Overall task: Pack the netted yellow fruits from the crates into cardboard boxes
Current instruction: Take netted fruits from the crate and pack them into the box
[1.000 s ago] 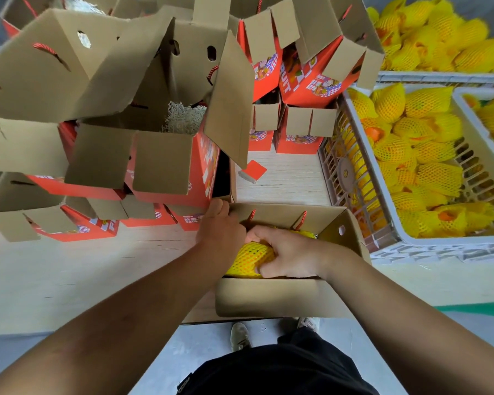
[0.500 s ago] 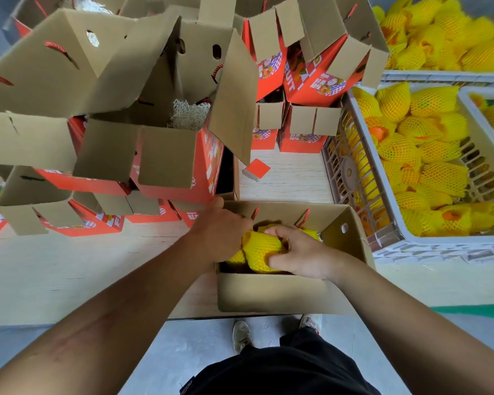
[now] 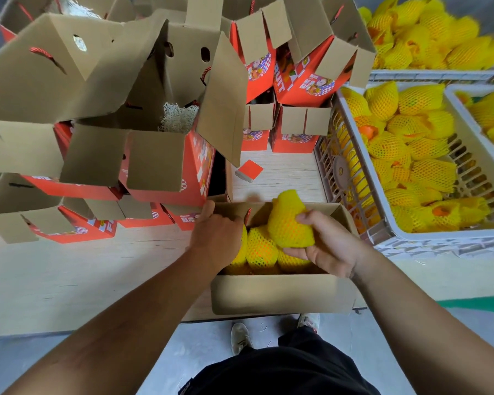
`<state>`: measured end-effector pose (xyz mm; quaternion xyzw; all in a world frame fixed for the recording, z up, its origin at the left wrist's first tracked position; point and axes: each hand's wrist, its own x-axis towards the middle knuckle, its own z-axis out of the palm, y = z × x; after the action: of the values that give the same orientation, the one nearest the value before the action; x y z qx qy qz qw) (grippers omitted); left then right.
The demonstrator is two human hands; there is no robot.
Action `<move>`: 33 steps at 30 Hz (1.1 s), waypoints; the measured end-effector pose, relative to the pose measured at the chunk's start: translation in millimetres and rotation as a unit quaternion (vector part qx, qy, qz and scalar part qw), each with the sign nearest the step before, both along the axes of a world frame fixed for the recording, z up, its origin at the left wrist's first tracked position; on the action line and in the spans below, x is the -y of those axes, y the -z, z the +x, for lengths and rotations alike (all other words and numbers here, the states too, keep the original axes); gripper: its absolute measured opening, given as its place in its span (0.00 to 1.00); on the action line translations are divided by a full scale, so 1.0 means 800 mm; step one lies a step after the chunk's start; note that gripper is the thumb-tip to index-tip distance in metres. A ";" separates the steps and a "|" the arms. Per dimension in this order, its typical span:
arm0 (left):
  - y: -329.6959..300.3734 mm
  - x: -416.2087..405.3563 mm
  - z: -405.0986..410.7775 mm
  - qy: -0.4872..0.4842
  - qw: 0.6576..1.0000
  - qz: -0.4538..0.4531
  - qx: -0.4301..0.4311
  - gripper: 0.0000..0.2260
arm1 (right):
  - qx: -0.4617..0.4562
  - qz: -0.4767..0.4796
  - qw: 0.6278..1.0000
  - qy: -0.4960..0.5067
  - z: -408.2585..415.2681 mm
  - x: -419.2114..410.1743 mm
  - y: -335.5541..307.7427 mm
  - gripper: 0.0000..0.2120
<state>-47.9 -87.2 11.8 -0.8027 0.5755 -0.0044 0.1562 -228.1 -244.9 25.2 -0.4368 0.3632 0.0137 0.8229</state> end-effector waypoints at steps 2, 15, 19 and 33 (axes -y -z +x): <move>-0.002 0.003 0.005 0.031 0.999 0.020 -0.008 0.15 | -0.009 0.042 0.998 -0.037 -0.012 0.009 -0.006 0.33; -0.010 0.006 -0.018 0.002 0.999 0.027 0.021 0.11 | -0.088 -0.250 0.963 -0.045 -0.018 0.013 0.018 0.21; -0.008 0.004 -0.022 0.033 0.985 0.060 -0.157 0.08 | -0.074 -0.319 0.942 0.075 -0.013 0.012 0.022 0.20; 0.000 0.016 -0.009 0.041 0.959 0.119 -0.256 0.15 | -0.152 -0.220 0.938 -0.221 -0.004 -0.008 -0.012 0.09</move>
<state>-54.9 -100.3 12.0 -0.7286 0.6249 0.2629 0.0975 -231.3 -238.8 34.5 -0.6689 0.3723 0.1809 0.6175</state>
